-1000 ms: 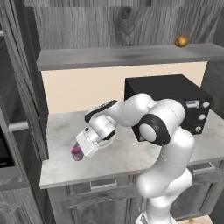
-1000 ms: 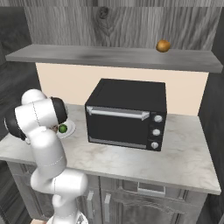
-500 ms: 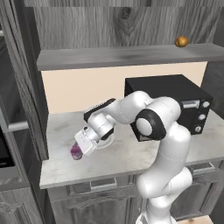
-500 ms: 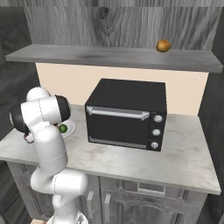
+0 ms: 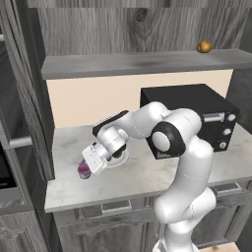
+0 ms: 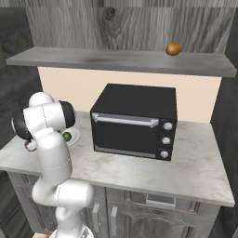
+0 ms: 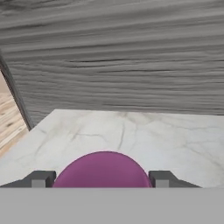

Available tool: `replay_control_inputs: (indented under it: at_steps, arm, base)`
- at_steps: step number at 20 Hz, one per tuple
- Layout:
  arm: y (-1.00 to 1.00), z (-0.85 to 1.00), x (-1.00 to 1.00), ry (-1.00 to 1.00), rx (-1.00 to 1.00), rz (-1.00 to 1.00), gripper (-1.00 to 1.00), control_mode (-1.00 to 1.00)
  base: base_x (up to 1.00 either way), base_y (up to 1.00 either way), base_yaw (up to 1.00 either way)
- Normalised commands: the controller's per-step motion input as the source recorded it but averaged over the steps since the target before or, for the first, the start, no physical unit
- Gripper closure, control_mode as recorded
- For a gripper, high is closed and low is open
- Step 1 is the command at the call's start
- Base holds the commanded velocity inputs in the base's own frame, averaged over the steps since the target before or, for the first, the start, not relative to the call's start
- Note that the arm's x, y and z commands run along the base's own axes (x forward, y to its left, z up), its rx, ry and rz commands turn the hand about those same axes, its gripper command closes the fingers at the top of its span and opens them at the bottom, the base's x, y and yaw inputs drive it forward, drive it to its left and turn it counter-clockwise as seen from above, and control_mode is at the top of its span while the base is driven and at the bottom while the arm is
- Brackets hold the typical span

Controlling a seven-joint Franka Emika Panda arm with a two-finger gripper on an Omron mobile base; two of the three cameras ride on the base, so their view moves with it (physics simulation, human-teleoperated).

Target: Pick the avocado and bread from the counter and place them on the plate. Then pick the jam from the cabinet and place it next to the plate. Lastly close the cabinet door.

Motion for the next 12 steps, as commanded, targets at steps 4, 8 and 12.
replay_control_inputs:
  at_steps: [4,8,12]
  arm:
    - [-0.01,0.00,0.00,-0.18,0.00,0.00,-1.00,-1.00]
    - [-0.13,0.00,0.00,-0.19,0.00,0.00,-1.00,-1.00]
    - [-0.12,0.08,0.00,-0.16,0.00,0.00,-1.00,-1.00]
  base:
    - [0.00,0.00,0.00]
    - [0.00,0.00,0.00]
    - [0.00,0.00,0.00]
